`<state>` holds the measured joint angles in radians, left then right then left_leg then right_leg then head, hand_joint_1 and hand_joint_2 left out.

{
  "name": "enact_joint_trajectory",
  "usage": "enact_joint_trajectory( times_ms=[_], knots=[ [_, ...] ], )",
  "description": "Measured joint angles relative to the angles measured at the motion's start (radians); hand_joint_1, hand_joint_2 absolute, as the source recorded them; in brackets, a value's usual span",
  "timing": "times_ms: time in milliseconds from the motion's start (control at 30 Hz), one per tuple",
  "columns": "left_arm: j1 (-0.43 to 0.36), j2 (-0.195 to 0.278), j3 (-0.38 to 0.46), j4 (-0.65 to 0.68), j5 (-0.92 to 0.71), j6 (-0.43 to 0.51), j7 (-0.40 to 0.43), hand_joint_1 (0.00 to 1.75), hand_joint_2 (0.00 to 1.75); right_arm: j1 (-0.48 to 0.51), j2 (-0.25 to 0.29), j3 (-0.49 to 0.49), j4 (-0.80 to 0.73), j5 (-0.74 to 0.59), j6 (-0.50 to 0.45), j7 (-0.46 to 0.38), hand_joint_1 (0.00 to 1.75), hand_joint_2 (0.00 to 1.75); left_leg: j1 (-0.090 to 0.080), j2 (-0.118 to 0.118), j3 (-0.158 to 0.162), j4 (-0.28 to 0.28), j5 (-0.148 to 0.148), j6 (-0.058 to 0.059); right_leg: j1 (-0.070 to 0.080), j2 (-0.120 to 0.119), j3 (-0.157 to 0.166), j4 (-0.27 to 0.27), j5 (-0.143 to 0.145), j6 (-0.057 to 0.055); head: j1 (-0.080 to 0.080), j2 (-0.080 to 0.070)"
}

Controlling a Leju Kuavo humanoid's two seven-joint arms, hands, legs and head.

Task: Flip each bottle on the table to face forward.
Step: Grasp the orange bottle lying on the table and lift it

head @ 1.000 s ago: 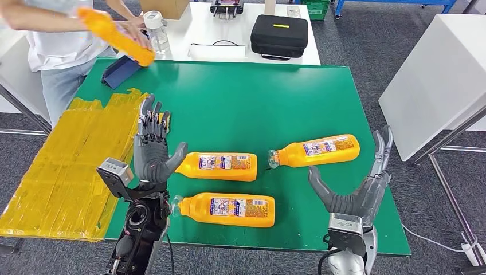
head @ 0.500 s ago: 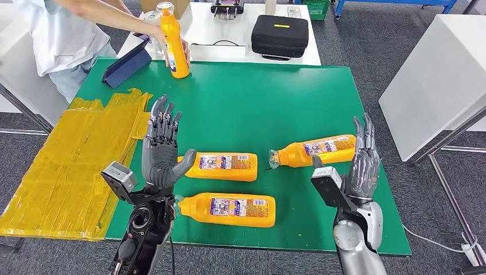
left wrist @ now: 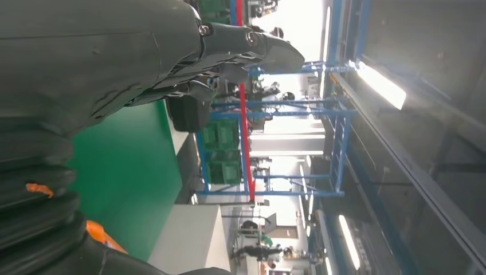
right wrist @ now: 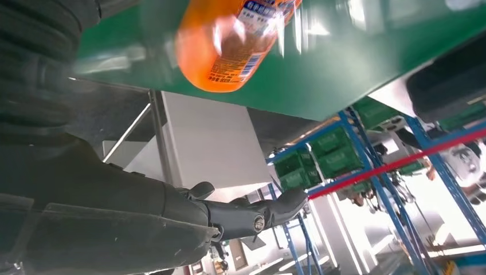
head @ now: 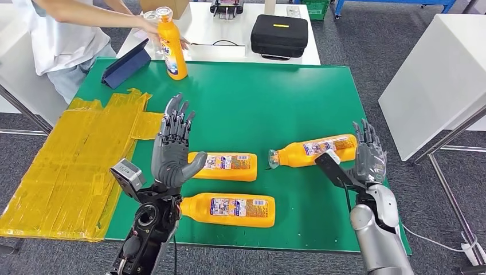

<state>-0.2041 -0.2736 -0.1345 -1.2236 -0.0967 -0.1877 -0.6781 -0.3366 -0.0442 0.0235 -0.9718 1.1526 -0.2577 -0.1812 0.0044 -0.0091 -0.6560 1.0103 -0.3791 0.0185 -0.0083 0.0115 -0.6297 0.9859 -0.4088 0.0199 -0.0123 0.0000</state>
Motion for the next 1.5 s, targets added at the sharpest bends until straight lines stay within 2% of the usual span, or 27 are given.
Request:
enact_joint_trajectory(
  times_ms=[100, 300, 567, 1033, 1133, 1300, 1500],
  knots=[
    [-0.013, 0.000, -0.011, 0.017, 0.008, -0.004, -0.003, 0.00, 1.75, -0.068, -0.013, -0.010, 0.105, -0.019, 0.044, -0.017, 0.00, 1.75, 0.000, 0.000, 0.000, 0.000, 0.001, 0.000, 0.000, 0.000, 0.000, 0.000, 0.001, 0.000, 0.000, 0.000],
    [-0.032, -0.001, -0.036, 0.043, 0.017, -0.010, -0.006, 0.00, 1.75, -0.188, -0.036, 0.009, 0.295, 0.021, 0.164, 0.034, 0.00, 1.75, 0.000, 0.000, 0.000, 0.000, 0.001, 0.001, 0.000, 0.000, 0.000, 0.000, 0.001, 0.001, 0.000, 0.000],
    [-0.051, -0.002, -0.064, 0.068, 0.024, -0.007, -0.004, 0.00, 1.75, -0.289, -0.035, 0.059, 0.431, 0.070, 0.230, 0.055, 0.00, 1.75, 0.000, 0.000, 0.000, 0.000, 0.001, 0.001, 0.000, 0.000, 0.000, 0.000, 0.001, 0.001, 0.000, 0.000],
    [-0.066, -0.004, -0.102, 0.101, 0.031, -0.012, -0.006, 0.00, 1.75, -0.339, -0.031, 0.098, 0.512, 0.085, 0.289, 0.037, 0.00, 1.75, 0.000, 0.000, 0.000, 0.000, 0.001, 0.001, 0.000, 0.000, 0.000, 0.000, 0.001, 0.001, 0.000, 0.000],
    [-0.079, -0.004, -0.115, 0.111, 0.045, -0.008, -0.008, 0.00, 1.75, -0.348, -0.031, 0.110, 0.524, 0.092, 0.341, 0.041, 0.00, 1.75, 0.000, 0.000, 0.000, 0.000, 0.001, 0.001, 0.000, 0.000, 0.000, 0.000, 0.001, 0.001, 0.000, 0.000],
    [-0.096, -0.004, -0.121, 0.131, 0.071, 0.012, -0.015, 0.00, 1.75, -0.392, -0.038, 0.129, 0.551, 0.095, 0.472, 0.098, 0.00, 1.75, 0.000, 0.000, 0.001, 0.000, 0.001, 0.001, 0.000, 0.000, 0.001, 0.000, 0.001, 0.001, 0.000, 0.000],
    [-0.098, -0.004, -0.128, 0.142, 0.081, 0.019, -0.021, 0.00, 1.75, -0.405, -0.063, 0.143, 0.568, 0.112, 0.442, 0.166, 0.00, 1.75, 0.000, -0.001, 0.002, 0.000, 0.001, 0.001, -0.001, -0.002, 0.002, 0.000, 0.001, 0.001, 0.000, 0.000]
  ],
)
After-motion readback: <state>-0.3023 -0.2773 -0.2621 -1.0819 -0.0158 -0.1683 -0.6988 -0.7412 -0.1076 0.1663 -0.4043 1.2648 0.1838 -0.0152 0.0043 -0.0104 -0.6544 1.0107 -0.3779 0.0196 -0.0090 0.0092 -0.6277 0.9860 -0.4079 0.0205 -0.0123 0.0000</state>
